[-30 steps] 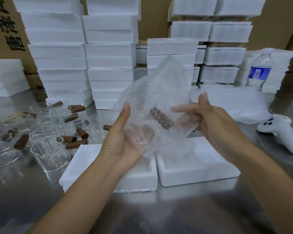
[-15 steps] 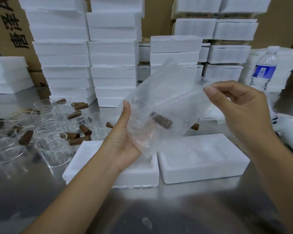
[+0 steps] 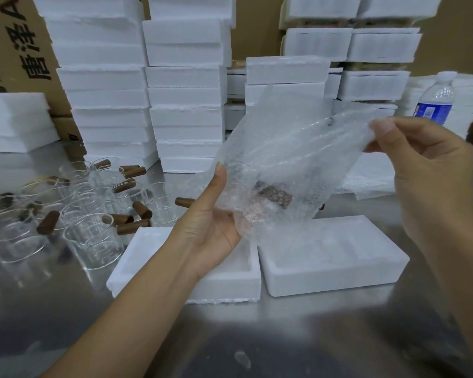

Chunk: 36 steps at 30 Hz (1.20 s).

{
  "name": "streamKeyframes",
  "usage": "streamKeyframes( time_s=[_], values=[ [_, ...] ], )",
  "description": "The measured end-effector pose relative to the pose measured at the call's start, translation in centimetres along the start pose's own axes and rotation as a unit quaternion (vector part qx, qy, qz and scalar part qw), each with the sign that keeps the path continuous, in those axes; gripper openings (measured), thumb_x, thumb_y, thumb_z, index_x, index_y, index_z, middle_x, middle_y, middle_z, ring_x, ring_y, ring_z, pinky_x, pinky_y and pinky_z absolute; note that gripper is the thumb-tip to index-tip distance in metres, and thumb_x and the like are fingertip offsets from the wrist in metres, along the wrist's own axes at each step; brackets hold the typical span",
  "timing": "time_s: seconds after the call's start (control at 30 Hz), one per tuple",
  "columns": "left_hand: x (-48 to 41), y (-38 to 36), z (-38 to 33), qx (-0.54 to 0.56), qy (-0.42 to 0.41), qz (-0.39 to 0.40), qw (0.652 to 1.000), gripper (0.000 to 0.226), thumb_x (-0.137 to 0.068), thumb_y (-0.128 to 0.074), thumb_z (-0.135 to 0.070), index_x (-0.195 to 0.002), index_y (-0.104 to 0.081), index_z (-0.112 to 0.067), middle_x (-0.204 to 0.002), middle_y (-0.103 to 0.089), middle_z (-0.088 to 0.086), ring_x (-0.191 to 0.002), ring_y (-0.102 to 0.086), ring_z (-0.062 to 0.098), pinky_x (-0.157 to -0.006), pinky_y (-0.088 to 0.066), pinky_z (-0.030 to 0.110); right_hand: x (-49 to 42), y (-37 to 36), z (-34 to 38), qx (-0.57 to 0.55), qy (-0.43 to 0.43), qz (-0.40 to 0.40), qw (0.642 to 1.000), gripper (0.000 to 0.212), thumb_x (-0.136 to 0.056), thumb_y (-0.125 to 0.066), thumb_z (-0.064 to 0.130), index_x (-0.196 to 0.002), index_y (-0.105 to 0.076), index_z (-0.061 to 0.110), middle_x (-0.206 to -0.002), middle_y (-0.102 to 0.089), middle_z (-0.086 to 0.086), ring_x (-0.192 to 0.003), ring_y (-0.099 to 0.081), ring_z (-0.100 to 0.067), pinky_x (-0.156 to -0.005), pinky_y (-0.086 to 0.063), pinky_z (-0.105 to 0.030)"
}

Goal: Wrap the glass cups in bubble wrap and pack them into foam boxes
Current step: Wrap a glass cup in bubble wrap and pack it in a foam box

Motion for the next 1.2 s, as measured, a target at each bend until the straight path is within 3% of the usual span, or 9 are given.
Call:
streamKeyframes(
  time_s=[0.3,0.47,0.5,0.57,0.63,0.83,0.97,1.1,1.2],
  values=[
    [0.1,-0.6,0.1,-0.068,-0.074,-0.022,0.995,0.061,-0.042,-0.089,-0.033,-0.098,-0.076,-0.012,-0.114,-0.069,0.012,-0.097,-0.069,0.023,-0.085,-0.056,0.037,0.3,-0.8,-2.3,-0.118,-0.104,0.011,0.987,0.025,-0.086,-0.057,0.048,-0.099,-0.064,0.027,-0.095,-0.073,0.010,-0.097,-0.067,-0.010,-0.098,-0.048,-0.038],
    [0.4,-0.7,-0.6,-0.055,-0.167,-0.050,0.983,0.063,-0.034,-0.091,-0.044,-0.091,-0.076,-0.023,-0.108,-0.071,0.002,-0.094,-0.069,0.016,-0.091,-0.051,0.032,2.4,-3.9,-4.1,-0.041,-0.194,0.168,0.966,0.093,-0.043,-0.054,0.089,-0.107,-0.059,0.021,-0.105,-0.069,0.010,-0.092,-0.067,-0.007,-0.092,-0.049,-0.032],
    [0.5,-0.8,-0.6,-0.049,-0.181,-0.047,0.981,0.067,-0.036,-0.090,-0.044,-0.097,-0.075,-0.022,-0.109,-0.071,0.002,-0.097,-0.069,0.016,-0.092,-0.052,0.032,3.0,-4.3,-4.2,-0.037,-0.179,0.205,0.961,0.092,-0.047,-0.060,0.086,-0.107,-0.058,0.016,-0.101,-0.070,0.012,-0.087,-0.067,-0.004,-0.084,-0.051,-0.026],
    [0.7,-1.0,-0.7,-0.056,-0.205,-0.048,0.976,0.086,-0.042,-0.088,-0.045,-0.120,-0.064,-0.018,-0.119,-0.067,0.004,-0.110,-0.064,0.019,-0.092,-0.052,0.033,3.9,-4.9,-4.1,-0.045,-0.133,0.258,0.956,0.047,-0.075,-0.063,0.055,-0.103,-0.056,0.019,-0.086,-0.071,0.020,-0.080,-0.066,0.004,-0.070,-0.050,-0.012],
    [0.9,-1.4,-0.6,-0.083,-0.223,-0.053,0.970,0.098,-0.044,-0.086,-0.046,-0.132,-0.054,-0.017,-0.125,-0.064,0.005,-0.115,-0.061,0.020,-0.090,-0.053,0.032,4.5,-5.2,-3.9,-0.063,-0.108,0.270,0.955,0.026,-0.079,-0.064,0.035,-0.101,-0.055,0.024,-0.088,-0.071,0.020,-0.085,-0.067,0.002,-0.071,-0.049,-0.011],
    [0.9,-1.4,0.7,-0.163,-0.191,-0.044,0.967,0.060,-0.051,-0.075,-0.040,-0.106,-0.068,-0.016,-0.106,-0.072,0.006,-0.099,-0.069,0.020,-0.073,-0.056,0.025,5.0,-5.6,-3.5,-0.084,-0.076,0.210,0.971,0.021,-0.072,-0.067,0.032,-0.086,-0.059,0.019,-0.075,-0.070,0.009,-0.067,-0.068,-0.009,-0.063,-0.052,-0.017],
    [0.9,-1.1,0.4,-0.240,-0.168,-0.029,0.956,0.085,-0.044,-0.084,-0.052,-0.117,-0.061,-0.014,-0.115,-0.069,0.008,-0.108,-0.065,0.024,-0.093,-0.052,0.039,4.8,-5.5,-3.4,-0.095,-0.083,0.195,0.973,0.016,-0.075,-0.063,0.026,-0.083,-0.059,0.013,-0.068,-0.068,0.006,-0.057,-0.063,-0.009,-0.057,-0.052,-0.020],
    [0.9,-0.8,-0.4,-0.345,-0.185,-0.096,0.915,0.101,-0.033,-0.078,-0.072,-0.115,-0.059,-0.015,-0.110,-0.071,0.004,-0.104,-0.067,0.019,-0.096,-0.050,0.041,4.7,-5.5,-3.5,-0.080,-0.092,0.193,0.974,0.013,-0.078,-0.059,0.029,-0.082,-0.060,0.017,-0.066,-0.066,0.008,-0.058,-0.060,-0.007,-0.058,-0.051,-0.019],
    [1.0,-0.7,-1.0,-0.446,-0.220,-0.128,0.858,0.083,-0.045,-0.064,-0.082,-0.108,-0.059,-0.027,-0.104,-0.070,-0.007,-0.097,-0.067,0.006,-0.087,-0.055,0.027,4.8,-5.3,-3.8,-0.058,-0.103,0.173,0.978,0.013,-0.076,-0.059,0.037,-0.079,-0.063,0.025,-0.070,-0.066,0.009,-0.066,-0.062,-0.006,-0.065,-0.052,-0.022]
  ],
)
Point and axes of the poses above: each hand's wrist, its own x-axis away from the middle knuckle, its own y-axis out of the back of the hand, z = x × y, the point moved 3 cm from there along -x, towards the middle knuckle
